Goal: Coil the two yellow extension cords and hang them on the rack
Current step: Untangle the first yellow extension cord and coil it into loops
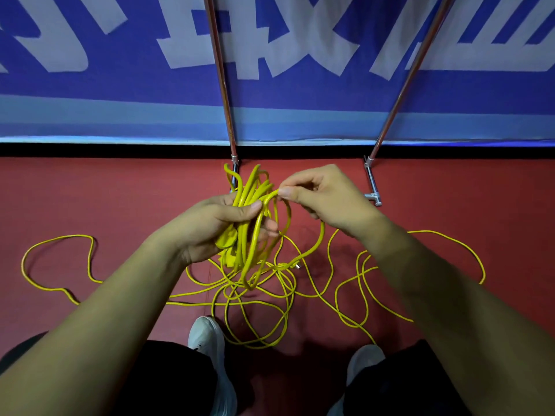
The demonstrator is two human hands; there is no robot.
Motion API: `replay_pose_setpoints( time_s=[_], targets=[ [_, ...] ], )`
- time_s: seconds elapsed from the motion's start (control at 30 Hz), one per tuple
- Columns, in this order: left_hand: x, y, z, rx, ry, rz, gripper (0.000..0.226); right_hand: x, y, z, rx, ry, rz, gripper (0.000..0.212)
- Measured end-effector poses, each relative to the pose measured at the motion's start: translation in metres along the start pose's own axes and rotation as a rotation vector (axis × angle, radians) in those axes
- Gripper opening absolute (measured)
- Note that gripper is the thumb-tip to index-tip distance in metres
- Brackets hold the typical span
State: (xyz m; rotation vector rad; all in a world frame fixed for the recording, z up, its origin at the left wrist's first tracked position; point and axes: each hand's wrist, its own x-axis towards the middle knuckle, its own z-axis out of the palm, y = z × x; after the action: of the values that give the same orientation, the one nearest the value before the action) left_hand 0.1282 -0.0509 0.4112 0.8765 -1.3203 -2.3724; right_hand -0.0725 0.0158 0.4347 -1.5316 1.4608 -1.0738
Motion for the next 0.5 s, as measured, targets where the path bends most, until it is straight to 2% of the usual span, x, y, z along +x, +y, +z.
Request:
replay_pose_setpoints(
  time_s=[0.13, 0.27, 0.4, 0.5],
  targets=[
    [-0.002, 0.004, 0.004, 0.002, -0.082, -0.024, 0.043, 0.004, 0.004, 0.006, -0.012, 0.063, 0.014, 0.013],
    [-0.003, 0.005, 0.002, -0.065, -0.064, -0.094, 0.034, 0.004, 0.011, 0.008, 0.021, 0.022, 0.028, 0.01],
    [-0.006, 0.011, -0.002, -0.169, -0.092, -0.082, 0.038, 0.004, 0.036, -0.004, -0.083, -0.157, 0.102, 0.019],
    [-0.01, 0.02, -0.01, -0.217, -0.066, -0.057, 0.038, 0.001, 0.062, -0.016, -0.285, -0.343, 0.196, 0.021]
  ],
)
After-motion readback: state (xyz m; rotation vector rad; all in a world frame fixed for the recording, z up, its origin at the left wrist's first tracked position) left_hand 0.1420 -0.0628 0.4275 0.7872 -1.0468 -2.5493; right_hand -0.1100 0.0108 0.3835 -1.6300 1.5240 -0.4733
